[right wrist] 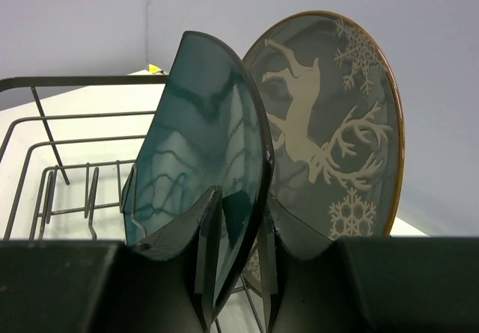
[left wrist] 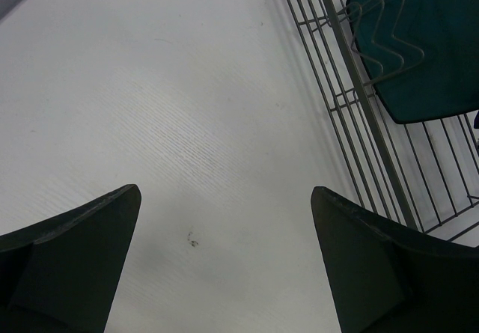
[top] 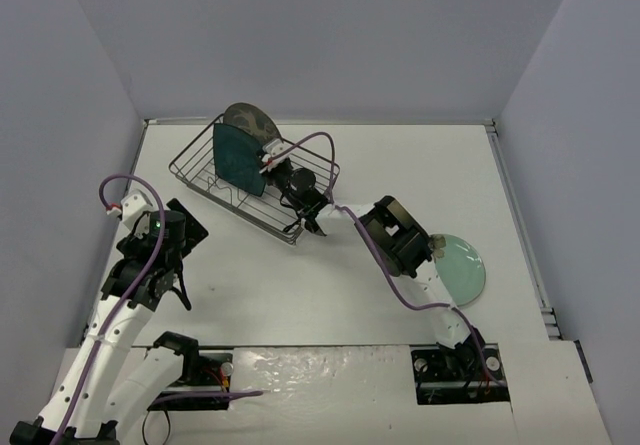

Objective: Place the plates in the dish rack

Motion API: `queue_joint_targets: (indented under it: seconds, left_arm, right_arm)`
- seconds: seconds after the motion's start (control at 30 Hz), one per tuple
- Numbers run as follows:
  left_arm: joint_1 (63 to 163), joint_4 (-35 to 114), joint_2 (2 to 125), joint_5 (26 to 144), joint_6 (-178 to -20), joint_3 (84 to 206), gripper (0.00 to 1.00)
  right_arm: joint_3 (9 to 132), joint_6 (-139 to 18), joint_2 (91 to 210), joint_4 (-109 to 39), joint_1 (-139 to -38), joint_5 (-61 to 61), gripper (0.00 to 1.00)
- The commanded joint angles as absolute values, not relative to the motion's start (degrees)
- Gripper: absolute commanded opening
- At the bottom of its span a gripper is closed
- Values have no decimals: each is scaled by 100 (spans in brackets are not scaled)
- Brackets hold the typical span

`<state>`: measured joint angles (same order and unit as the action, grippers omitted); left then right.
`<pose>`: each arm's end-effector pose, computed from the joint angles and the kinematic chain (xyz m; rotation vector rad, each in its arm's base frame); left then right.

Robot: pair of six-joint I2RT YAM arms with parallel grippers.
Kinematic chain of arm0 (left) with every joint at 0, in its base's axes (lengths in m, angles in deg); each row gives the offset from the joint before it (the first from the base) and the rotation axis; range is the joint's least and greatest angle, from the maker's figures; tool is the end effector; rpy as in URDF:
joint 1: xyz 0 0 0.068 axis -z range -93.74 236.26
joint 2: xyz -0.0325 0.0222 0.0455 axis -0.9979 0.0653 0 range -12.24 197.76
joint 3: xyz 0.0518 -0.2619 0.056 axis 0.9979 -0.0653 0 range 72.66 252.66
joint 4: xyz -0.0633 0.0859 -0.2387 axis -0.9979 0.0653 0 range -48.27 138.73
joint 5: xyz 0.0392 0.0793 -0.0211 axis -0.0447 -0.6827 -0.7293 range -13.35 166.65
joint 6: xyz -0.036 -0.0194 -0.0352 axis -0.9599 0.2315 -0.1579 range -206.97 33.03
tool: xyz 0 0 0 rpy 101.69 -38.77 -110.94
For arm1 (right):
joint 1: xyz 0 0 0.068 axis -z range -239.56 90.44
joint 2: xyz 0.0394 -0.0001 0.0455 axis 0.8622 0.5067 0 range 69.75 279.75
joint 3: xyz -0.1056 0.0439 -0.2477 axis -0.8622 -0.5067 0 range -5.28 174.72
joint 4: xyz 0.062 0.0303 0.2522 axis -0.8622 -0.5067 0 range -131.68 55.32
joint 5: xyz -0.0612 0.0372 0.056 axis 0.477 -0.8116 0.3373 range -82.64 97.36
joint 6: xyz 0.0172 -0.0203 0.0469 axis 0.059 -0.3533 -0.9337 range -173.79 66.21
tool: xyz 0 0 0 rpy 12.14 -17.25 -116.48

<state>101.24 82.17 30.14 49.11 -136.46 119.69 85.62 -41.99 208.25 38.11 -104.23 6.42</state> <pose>0.1492 -0.0230 0.3094 -0.8755 1.9296 -0.1382 0.3740 0.3705 0.1947 -0.5553 1.0025 0.5198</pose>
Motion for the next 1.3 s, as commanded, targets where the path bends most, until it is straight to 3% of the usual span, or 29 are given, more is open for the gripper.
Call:
queue_joint_targets:
  seconds: [0.0,0.1,0.13,0.27,0.4,0.77,0.97,1.13,1.27]
  left_arm:
    - [10093,7985,3065,4929,-13531,12004,97]
    - [10093,7981,3059,4961,-13531,12004,97]
    - [10093,7979,3054,4970,-13530,12004,97]
    - [10102,7945,3022,5010,-13514,11995,97]
    - [10093,7921,3050,5074,-13493,11995,97]
    - [10093,7709,3199,5173,-13346,12194,97]
    - [10093,7406,3360,5307,-13206,12381,97]
    - [10102,7071,3571,5641,-13072,12487,97]
    - [10107,6614,3694,6065,-12992,12389,97]
  right_arm:
    - [8518,-4151,20272,5657,-10430,707,21]
    - [8418,-4122,20214,5664,-10433,709,28]
    - [8381,-4112,20192,5664,-10438,709,35]
    - [8247,-4105,20049,5606,-10447,709,82]
    - [8153,-4062,19840,5569,-10456,957,97]
    - [8648,-3700,18795,3839,-10522,1759,100]
    - [8227,-3806,17725,2620,-10504,2207,100]
    - [7721,-4719,16468,1423,-10377,3774,100]
    - [6743,-6398,15244,-416,-9588,3931,100]
